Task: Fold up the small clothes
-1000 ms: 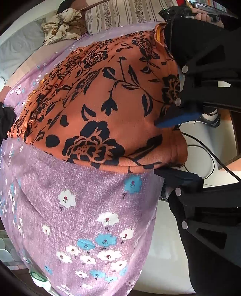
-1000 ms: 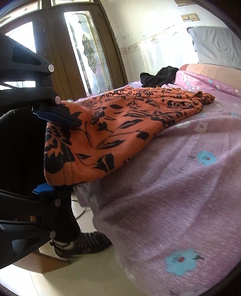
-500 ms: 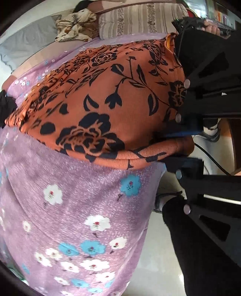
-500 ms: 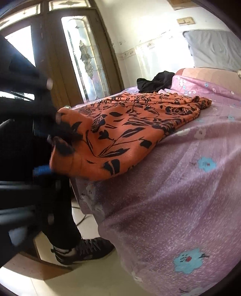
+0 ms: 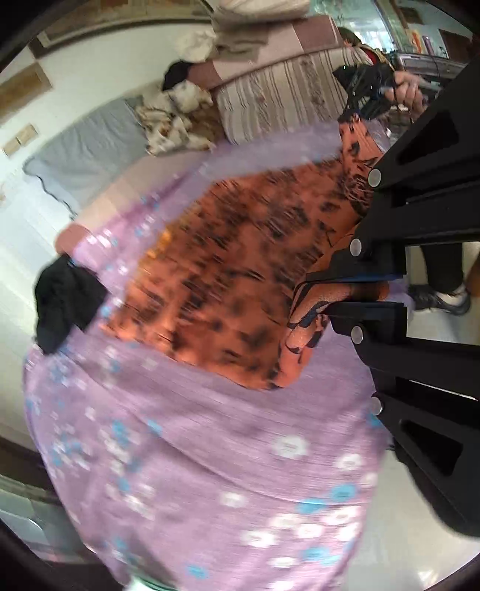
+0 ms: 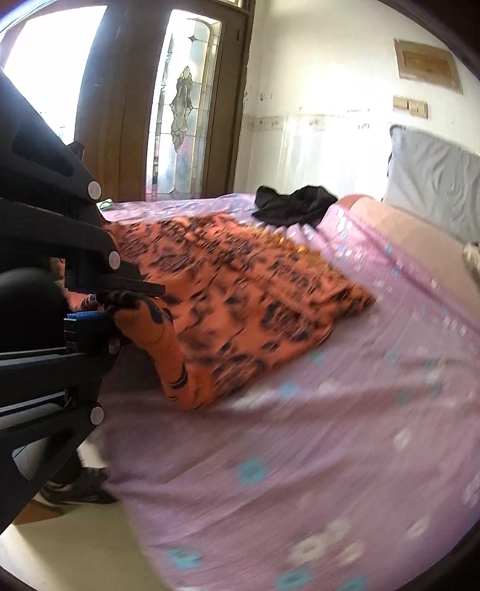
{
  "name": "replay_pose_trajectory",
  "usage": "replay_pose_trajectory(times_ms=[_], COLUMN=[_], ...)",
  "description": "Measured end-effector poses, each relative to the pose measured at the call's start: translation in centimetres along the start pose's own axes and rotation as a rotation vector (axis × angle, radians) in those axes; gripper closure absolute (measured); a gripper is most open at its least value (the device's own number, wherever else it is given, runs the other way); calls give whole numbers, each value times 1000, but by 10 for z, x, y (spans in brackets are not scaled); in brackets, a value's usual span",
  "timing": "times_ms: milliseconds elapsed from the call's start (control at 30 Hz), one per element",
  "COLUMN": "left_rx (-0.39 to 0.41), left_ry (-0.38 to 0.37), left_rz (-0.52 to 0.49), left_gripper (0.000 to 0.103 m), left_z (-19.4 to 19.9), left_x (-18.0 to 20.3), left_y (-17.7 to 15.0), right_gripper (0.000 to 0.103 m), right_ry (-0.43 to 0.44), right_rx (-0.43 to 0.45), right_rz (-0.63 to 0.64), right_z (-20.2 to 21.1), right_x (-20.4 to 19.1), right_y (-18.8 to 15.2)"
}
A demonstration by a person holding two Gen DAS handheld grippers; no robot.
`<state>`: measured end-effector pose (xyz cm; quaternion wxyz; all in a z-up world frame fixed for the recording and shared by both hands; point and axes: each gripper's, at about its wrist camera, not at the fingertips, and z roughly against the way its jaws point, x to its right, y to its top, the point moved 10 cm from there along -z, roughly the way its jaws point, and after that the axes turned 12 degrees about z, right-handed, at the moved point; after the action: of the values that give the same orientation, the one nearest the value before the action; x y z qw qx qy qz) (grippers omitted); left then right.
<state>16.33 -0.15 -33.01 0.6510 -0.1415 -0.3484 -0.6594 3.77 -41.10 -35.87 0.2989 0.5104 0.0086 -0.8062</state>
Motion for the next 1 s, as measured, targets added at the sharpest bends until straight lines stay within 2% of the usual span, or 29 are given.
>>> replay_pose_trajectory(times_ms=[133, 167, 300, 500, 567, 600, 733, 767, 833, 867, 900, 933, 967, 1000], left_rx=[26, 30, 47, 58, 70, 71, 16, 10, 21, 34, 50, 89, 142, 193], left_ry=[-33, -35, -33, 47, 74, 93, 163, 141, 65, 19, -9, -52, -70, -71], left_rz=[-1, -2, 15, 29, 37, 51, 119, 150, 199, 222, 232, 241, 251, 263], left_gripper=[95, 95, 95, 95, 95, 95, 93, 93, 92, 91, 86, 75, 65, 44], left_z=[1, -2, -27, -115, -144, -163, -219, -227, -223, -215, -207, -192, -176, -163], left_x=[25, 29, 46, 59, 56, 50, 13, 4, 0, 1, 3, 7, 9, 9], left_y=[56, 68, 141, 236, 258, 268, 276, 275, 277, 279, 281, 286, 291, 295], right_gripper=[96, 96, 96, 96, 96, 93, 92, 92, 91, 84, 80, 69, 41, 26], right_ry=[-7, -34, -39, -40, -56, -60, -112, -112, -54, -13, -39, -44, -57, -76], right_rx=[33, -1, 66, 149, 170, 172, 152, 147, 165, 179, 155, 172, 196, 229], right_rz=[42, 58, 87, 51, 23, -13, -77, -98, -161, -185, -189, -174, -150, -130], right_z=[-10, -15, -41, -123, -154, -174, -230, -238, -239, -235, -227, -218, -204, -188], right_x=[-22, -26, -46, -43, -29, -17, 30, 41, 56, 60, 66, 66, 64, 62], right_y=[45, 55, 129, 233, 258, 269, 286, 286, 286, 286, 285, 288, 291, 295])
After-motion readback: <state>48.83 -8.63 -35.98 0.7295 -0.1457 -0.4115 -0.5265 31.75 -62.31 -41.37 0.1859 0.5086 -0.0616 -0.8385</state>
